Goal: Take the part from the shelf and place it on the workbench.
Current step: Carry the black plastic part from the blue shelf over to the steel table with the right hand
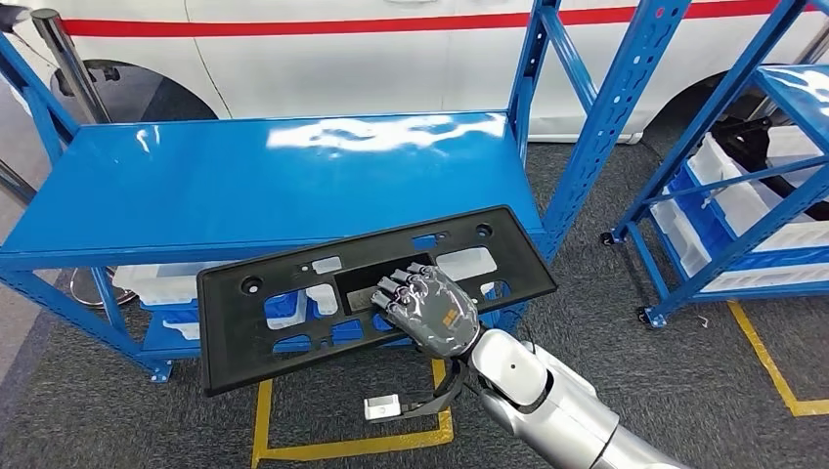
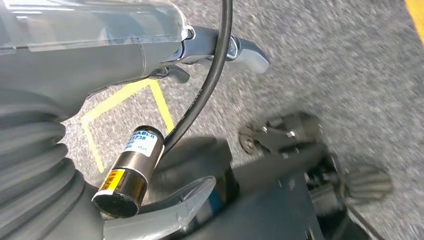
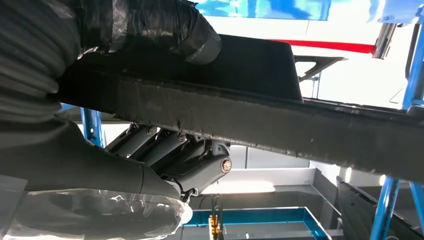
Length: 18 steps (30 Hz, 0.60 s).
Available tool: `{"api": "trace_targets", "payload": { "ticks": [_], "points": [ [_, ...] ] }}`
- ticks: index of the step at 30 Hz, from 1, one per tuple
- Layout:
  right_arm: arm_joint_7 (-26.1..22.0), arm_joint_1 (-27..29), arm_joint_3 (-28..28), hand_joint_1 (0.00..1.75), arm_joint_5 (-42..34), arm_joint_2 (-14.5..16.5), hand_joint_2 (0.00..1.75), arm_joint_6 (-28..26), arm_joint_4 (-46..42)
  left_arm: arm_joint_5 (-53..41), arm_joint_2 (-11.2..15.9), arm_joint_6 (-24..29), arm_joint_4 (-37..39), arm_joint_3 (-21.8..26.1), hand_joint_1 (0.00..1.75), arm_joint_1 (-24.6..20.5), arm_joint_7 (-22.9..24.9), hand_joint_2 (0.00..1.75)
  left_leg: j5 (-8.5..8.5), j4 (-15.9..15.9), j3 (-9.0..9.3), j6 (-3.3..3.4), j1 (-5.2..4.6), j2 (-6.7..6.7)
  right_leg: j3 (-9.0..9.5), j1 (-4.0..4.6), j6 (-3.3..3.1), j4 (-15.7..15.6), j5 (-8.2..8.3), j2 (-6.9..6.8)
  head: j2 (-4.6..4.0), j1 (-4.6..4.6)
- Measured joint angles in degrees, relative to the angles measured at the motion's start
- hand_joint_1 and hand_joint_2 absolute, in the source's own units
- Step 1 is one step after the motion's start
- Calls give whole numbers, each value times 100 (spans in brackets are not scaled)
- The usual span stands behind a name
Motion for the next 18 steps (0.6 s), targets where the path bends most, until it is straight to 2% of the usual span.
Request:
{"api": "trace_targets", "payload": {
  "ticks": [2,3,4,5,6,7,8,9,10,11,12,13,14,15,16,18],
  "points": [
    [2,15,-18,166,2,-3,175,-3,1,1,3,1,1,-4,0,3,1,175,153,-2,-163,71,2,17,-161,-10,26,584,-603,5,0,2],
    [3,25,-22,166,2,-4,175,-3,1,2,3,2,2,-5,0,3,1,175,222,7,-260,80,-6,19,-229,-12,38,957,-827,5,0,0],
    [5,35,-23,166,2,-5,175,-3,1,4,3,2,2,-6,0,3,0,175,288,19,-358,81,-14,20,-256,-11,47,1268,-914,5,0,1],
    [5,46,-23,166,2,-7,175,-3,1,8,3,2,2,-7,0,1,-1,175,351,36,-458,78,-22,20,-217,-9,49,1448,-868,5,0,1],
    [6,55,-24,166,2,-7,175,-3,1,14,3,1,2,-7,0,-3,-1,175,405,59,-552,72,-29,20,-82,-6,37,1421,-718,5,0,1],
    [7,59,-26,166,2,-7,175,-3,1,21,3,-1,2,-8,0,-8,-1,175,453,85,-637,65,-35,19,150,1,12,1202,-563,5,0,1],
    [7,58,-29,166,2,-7,175,-4,0,28,2,-3,1,-8,0,-15,-3,175,493,112,-707,53,-41,18,447,18,-30,836,-506,6,0,-1],
    [8,56,-33,166,2,-7,175,-4,-1,33,-1,-7,1,-8,0,-21,-5,175,532,138,-759,34,-49,16,755,35,-71,406,-539,4,0,-2],
    [9,54,-38,166,2,-7,175,-6,-3,36,-3,-10,1,-8,0,-25,-8,175,573,147,-789,8,-52,16,984,55,-100,59,-616,3,0,-2],
    [11,52,-43,166,2,-8,175,-9,-5,38,-5,-12,0,-9,0,-25,-10,175,621,141,-805,-26,-48,17,1118,75,-126,-172,-693,3,0,-1],
    [14,53,-47,166,2,-9,175,-13,-7,39,-5,-13,1,-9,0,-23,-11,175,672,123,-812,-59,-43,19,1160,88,-138,-281,-701,3,0,-1],
    [17,54,-53,166,2,-11,175,-16,-8,40,-4,-14,2,-10,0,-18,-13,175,717,95,-828,-93,-41,15,1135,76,-158,-319,-639,-3,0,1],
    [19,54,-60,166,2,-12,175,-18,-8,41,-3,-14,2,-11,0,-13,-14,175,689,100,-859,-127,-38,7,1098,59,-187,-358,-562,-14,0,0],
    [20,54,-67,166,2,-12,175,-19,-8,40,-1,-14,3,-12,0,-9,-16,175,552,185,-910,-158,-38,-3,1043,35,-218,-396,-478,-27,0,-2],
    [20,56,-72,166,2,-12,175,-20,-9,40,1,-14,4,-13,0,-4,-19,175,322,374,-982,-192,-34,-12,976,11,-242,-428,-392,-40,0,-3],
    [20,61,-75,166,2,-13,175,-21,-9,40,5,-14,5,-14,0,-5,-27,175,-241,1055,-1146,-253,-8,-14,811,9,-261,-425,-260,-52,0,-3]
  ]
}}
